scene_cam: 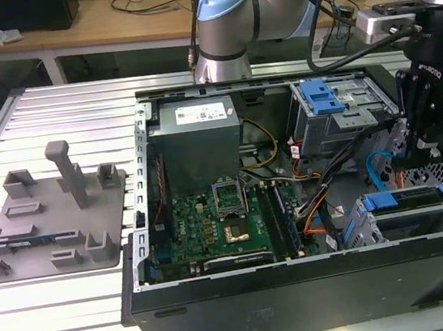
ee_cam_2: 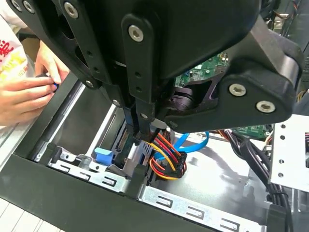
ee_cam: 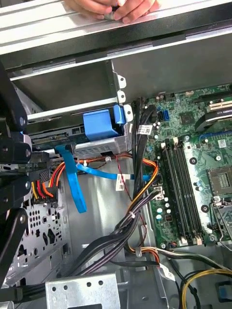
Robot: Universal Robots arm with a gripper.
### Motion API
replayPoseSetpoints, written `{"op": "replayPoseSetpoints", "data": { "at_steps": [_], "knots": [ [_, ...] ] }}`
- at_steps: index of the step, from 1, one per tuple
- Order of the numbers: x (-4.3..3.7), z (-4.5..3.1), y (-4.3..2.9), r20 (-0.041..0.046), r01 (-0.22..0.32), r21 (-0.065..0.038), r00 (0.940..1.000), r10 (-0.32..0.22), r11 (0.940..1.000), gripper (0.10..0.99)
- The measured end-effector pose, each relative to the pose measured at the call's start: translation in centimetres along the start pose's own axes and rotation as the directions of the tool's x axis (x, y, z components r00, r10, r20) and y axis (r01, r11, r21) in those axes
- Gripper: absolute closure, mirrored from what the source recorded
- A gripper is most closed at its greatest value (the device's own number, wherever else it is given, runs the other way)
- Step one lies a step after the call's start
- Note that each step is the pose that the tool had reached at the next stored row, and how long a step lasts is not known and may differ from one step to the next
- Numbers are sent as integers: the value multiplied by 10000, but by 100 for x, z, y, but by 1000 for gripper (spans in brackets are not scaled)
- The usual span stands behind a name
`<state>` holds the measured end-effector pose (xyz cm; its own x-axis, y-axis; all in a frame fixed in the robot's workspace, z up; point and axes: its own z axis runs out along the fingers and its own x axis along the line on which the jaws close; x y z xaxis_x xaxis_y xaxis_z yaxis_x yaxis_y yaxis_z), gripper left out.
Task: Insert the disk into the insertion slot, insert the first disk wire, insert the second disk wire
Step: 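Insert the first disk wire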
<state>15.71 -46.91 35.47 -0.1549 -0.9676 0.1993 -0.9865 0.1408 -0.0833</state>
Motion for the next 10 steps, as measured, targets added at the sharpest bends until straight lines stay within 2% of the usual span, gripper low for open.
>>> {"op": "replayPoseSetpoints", "data": {
  "at_steps": [1,2,3,4,6,10],
  "knots": [
    [2,0,0,1,0,0,10000,0,10000,922],
    [10,2,-3,92,10,-68,10000,-9,10000,922],
    [13,4,-11,530,36,-241,9986,-24,9997,922],
    [20,6,-14,692,55,-327,9976,-32,9995,922],
    [29,8,-18,760,78,-389,9971,-48,9992,922],
    [34,9,-27,778,220,-404,9968,-188,9989,922]
  ]
}}
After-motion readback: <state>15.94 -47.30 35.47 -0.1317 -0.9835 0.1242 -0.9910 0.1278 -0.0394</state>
